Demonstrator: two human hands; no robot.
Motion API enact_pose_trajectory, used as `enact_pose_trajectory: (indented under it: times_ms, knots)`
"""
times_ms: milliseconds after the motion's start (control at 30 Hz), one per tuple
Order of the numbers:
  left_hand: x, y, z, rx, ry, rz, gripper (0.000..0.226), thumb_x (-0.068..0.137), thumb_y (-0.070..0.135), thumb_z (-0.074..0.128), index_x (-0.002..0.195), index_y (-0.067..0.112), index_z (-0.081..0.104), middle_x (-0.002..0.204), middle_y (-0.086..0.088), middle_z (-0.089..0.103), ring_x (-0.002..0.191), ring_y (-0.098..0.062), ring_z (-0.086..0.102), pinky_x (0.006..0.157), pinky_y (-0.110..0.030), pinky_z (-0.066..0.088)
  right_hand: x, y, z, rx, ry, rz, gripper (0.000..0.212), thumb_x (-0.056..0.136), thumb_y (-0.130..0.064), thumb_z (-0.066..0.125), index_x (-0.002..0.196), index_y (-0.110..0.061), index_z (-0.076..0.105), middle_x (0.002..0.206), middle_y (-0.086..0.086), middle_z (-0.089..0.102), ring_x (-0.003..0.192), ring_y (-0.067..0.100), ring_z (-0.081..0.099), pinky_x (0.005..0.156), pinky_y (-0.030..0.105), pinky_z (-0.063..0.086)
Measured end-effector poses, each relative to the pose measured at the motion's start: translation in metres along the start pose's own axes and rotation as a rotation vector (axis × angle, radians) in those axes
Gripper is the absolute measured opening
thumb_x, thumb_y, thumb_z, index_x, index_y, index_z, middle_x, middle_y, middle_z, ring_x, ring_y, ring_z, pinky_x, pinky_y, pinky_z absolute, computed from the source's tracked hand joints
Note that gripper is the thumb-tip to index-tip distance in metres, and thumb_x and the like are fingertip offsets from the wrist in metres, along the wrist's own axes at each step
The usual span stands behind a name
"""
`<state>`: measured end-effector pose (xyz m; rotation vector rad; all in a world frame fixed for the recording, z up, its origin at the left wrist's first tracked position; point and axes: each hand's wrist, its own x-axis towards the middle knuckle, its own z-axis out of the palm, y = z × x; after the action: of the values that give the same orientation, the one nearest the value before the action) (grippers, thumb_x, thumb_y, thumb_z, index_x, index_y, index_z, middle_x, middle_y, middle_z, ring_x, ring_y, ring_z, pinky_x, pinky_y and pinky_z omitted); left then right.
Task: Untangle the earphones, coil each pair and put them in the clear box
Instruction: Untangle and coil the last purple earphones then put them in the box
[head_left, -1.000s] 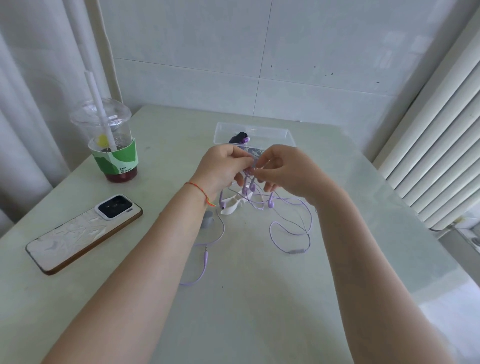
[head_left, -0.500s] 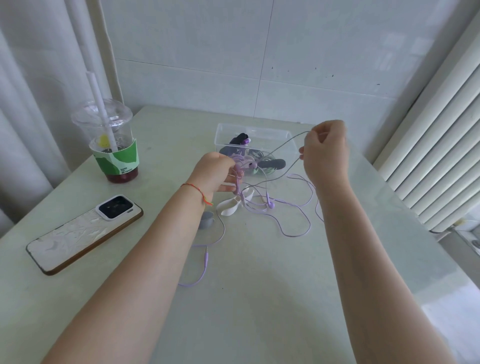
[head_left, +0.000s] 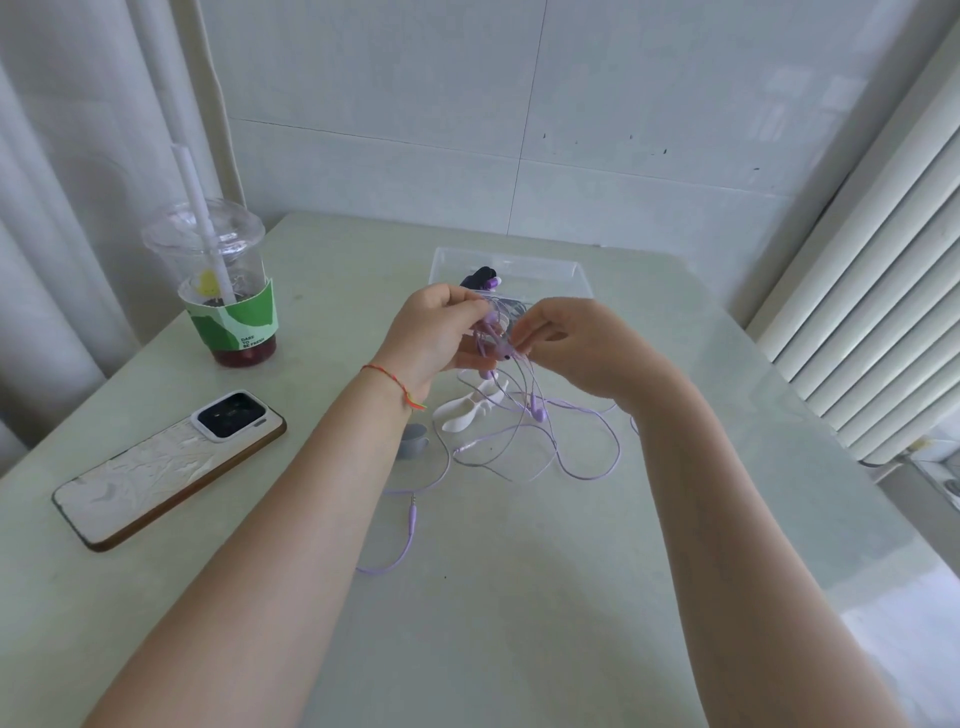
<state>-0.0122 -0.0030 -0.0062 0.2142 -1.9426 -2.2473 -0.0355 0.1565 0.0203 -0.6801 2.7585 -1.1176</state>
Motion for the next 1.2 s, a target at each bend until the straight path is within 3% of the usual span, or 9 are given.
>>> enact_pose_trajectory:
  times_ms: [100,200,300,433,500,633,800,1100,1200]
  knots:
    - [0.001,-0.001,-0.001,-0.011,0.024,0.026,0.011,0.096,0.001,0.052,0.086,0.005,0.055,0.071,-0.008,0.065,0.048,-0.024,0.064,0.042,-0.031,0.053,-0.001,0.002,-0.001,0.019,-0.055,0.008,0.012,0.085,-0.014,0.063,0.091,-0.020,0.072,0.089,-0.005,0.073,0.090,0.015,0.067,0.080,0.026,0.049]
    - [0.004,-0.002,-0.001,-0.010,0.037,0.037,0.008,0.096,0.003,0.052,0.089,0.005,0.056,0.074,-0.006,0.064,0.050,-0.024,0.062,0.043,-0.030,0.053,-0.001,0.002,-0.001,0.013,-0.049,-0.013,0.006,0.087,-0.020,0.068,0.091,-0.018,0.072,0.078,-0.004,0.072,0.071,0.009,0.060,0.068,0.022,0.044]
    - [0.006,-0.003,-0.003,0.022,0.022,0.026,0.006,0.095,0.009,0.057,0.089,0.010,0.057,0.075,-0.006,0.065,0.054,-0.022,0.063,0.049,-0.030,0.052,0.003,0.003,-0.001,0.026,0.067,-0.016,0.005,0.088,-0.020,0.066,0.086,-0.016,0.069,0.069,-0.006,0.065,0.054,0.001,0.050,0.051,0.013,0.036]
    - [0.004,-0.003,-0.005,0.070,-0.033,0.040,0.002,0.091,0.010,0.063,0.091,0.012,0.062,0.072,-0.004,0.067,0.057,-0.019,0.062,0.052,-0.028,0.051,0.005,0.003,-0.002,0.059,0.249,0.026,0.007,0.086,-0.021,0.065,0.081,-0.015,0.065,0.071,-0.003,0.062,0.062,0.013,0.052,0.053,0.022,0.037]
    - [0.004,-0.003,-0.006,0.047,-0.020,0.061,0.005,0.092,0.010,0.062,0.088,0.011,0.064,0.076,-0.005,0.070,0.059,-0.018,0.065,0.053,-0.028,0.054,0.001,0.002,-0.009,-0.086,0.143,0.059,0.016,0.084,-0.027,0.067,0.080,-0.012,0.065,0.070,-0.001,0.061,0.062,0.015,0.051,0.053,0.024,0.037]
    - [0.006,-0.002,-0.007,0.045,0.021,0.083,0.010,0.092,0.011,0.063,0.083,0.014,0.066,0.077,-0.004,0.069,0.062,-0.017,0.067,0.059,-0.030,0.054,-0.012,-0.002,-0.019,-0.367,-0.376,0.108,0.028,0.085,-0.043,0.066,0.072,-0.019,0.073,0.067,-0.005,0.068,0.060,0.007,0.061,0.061,0.022,0.047]
    - [0.004,-0.002,-0.003,0.029,-0.032,0.087,0.006,0.091,0.011,0.066,0.085,0.013,0.066,0.064,0.000,0.060,0.060,-0.019,0.064,0.063,-0.033,0.056,0.001,-0.001,-0.011,-0.100,0.123,0.031,0.031,0.089,-0.034,0.063,0.073,-0.008,0.065,0.064,0.000,0.061,0.059,0.016,0.054,0.061,0.029,0.046]
    - [0.002,-0.003,0.001,-0.011,-0.008,0.085,0.005,0.088,0.013,0.070,0.083,0.010,0.070,0.063,-0.001,0.063,0.068,-0.021,0.063,0.062,-0.031,0.057,-0.004,-0.009,0.002,0.009,-0.100,-0.008,0.030,0.084,-0.037,0.073,0.075,-0.008,0.070,0.071,0.003,0.072,0.058,0.009,0.066,0.059,0.027,0.056]
    - [0.004,-0.004,0.001,0.014,0.010,0.095,0.005,0.089,0.011,0.068,0.084,0.008,0.068,0.060,0.002,0.062,0.059,-0.016,0.059,0.068,-0.038,0.060,-0.006,-0.012,0.002,0.060,-0.094,-0.002,0.017,0.089,-0.020,0.065,0.080,-0.008,0.071,0.072,0.006,0.073,0.057,0.012,0.065,0.058,0.028,0.055]
